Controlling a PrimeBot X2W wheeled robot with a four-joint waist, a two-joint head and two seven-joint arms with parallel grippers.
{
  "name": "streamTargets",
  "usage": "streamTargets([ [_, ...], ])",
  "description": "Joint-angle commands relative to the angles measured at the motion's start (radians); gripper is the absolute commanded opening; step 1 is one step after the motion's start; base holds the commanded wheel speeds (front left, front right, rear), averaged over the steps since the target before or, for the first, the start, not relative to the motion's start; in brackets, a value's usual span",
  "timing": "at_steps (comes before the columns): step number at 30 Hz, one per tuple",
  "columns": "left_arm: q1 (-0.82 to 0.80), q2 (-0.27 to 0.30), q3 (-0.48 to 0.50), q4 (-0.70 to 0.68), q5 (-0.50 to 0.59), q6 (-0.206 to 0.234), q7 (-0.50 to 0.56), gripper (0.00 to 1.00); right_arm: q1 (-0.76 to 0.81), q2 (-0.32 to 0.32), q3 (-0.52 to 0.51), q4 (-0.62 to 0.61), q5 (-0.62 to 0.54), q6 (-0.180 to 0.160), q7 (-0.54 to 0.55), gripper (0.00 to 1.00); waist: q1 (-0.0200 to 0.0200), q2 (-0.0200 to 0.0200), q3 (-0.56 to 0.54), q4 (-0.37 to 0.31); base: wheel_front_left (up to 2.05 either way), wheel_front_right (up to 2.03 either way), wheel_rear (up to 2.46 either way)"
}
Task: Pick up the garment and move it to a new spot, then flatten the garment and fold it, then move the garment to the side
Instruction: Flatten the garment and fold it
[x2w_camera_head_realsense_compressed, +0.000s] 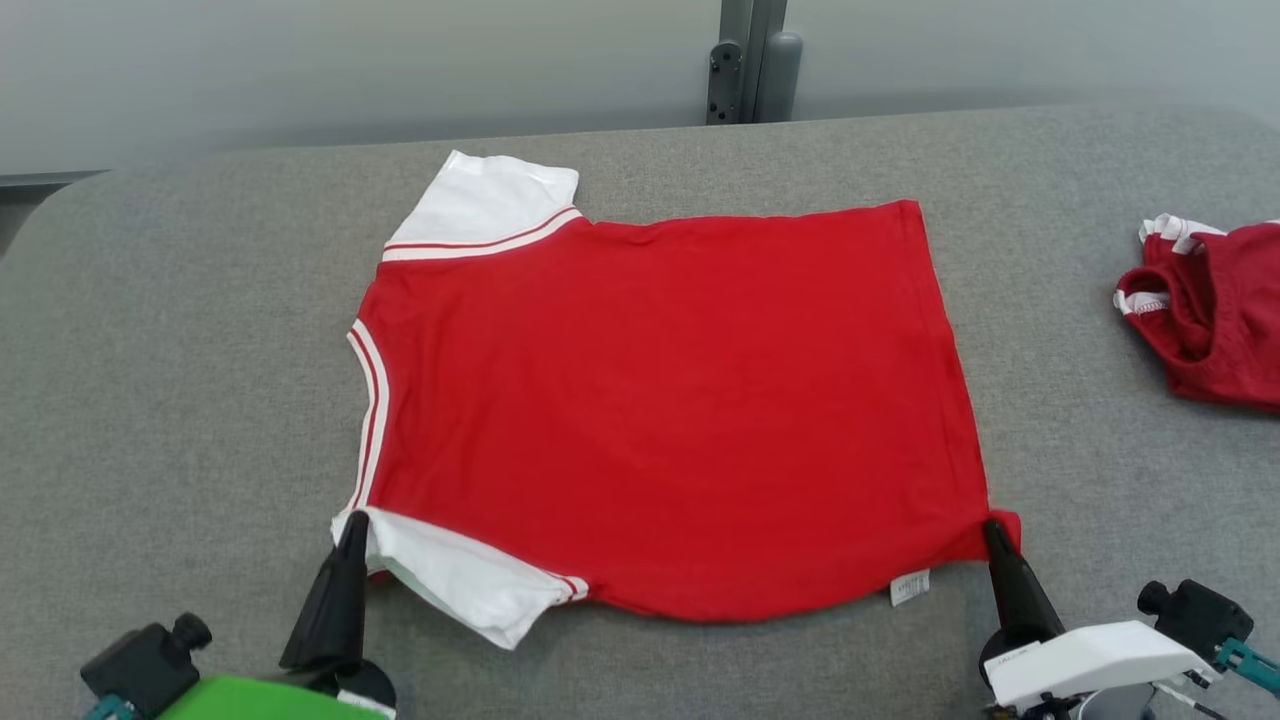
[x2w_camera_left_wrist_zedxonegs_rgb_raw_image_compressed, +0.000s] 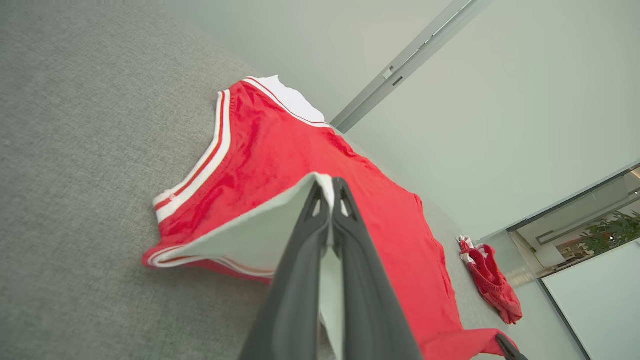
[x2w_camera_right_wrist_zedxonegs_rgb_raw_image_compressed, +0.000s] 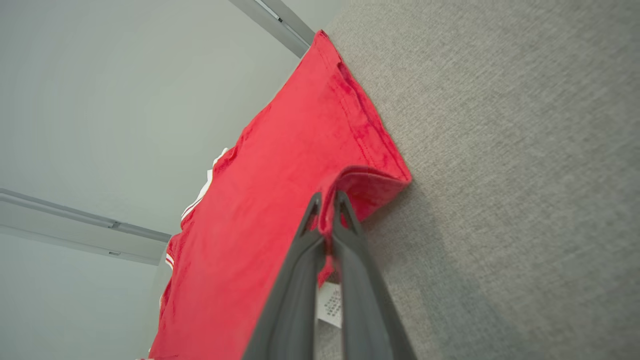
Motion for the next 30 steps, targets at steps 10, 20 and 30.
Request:
streamTargets([
  [10, -0.271, -0.030, -0.005, 0.267, -0.014, -0.024, -0.023, 0.00, -0.183, 0.010, 0.023, 0.156, 0.003, 0.000, -0.049, 0.00, 0.0001, -0.0001, 0.069, -0.037, 0.00, 0.00, 0.00],
  [20, -0.424, -0.035, -0.037, 0.440, -0.005, -0.033, -0.063, 0.00, -0.295, 0.014, 0.049, 0.259, 0.011, 0.000, -0.084, 0.00, 0.0001, -0.0001, 0.114, -0.052, 0.00, 0.00, 0.00],
  [30, -0.526, -0.023, -0.058, 0.525, -0.024, -0.035, -0.100, 0.00, -0.351, 0.015, 0.068, 0.299, 0.018, 0.000, -0.099, 0.00, 0.0001, -0.0001, 0.141, -0.065, 0.00, 0.00, 0.00],
])
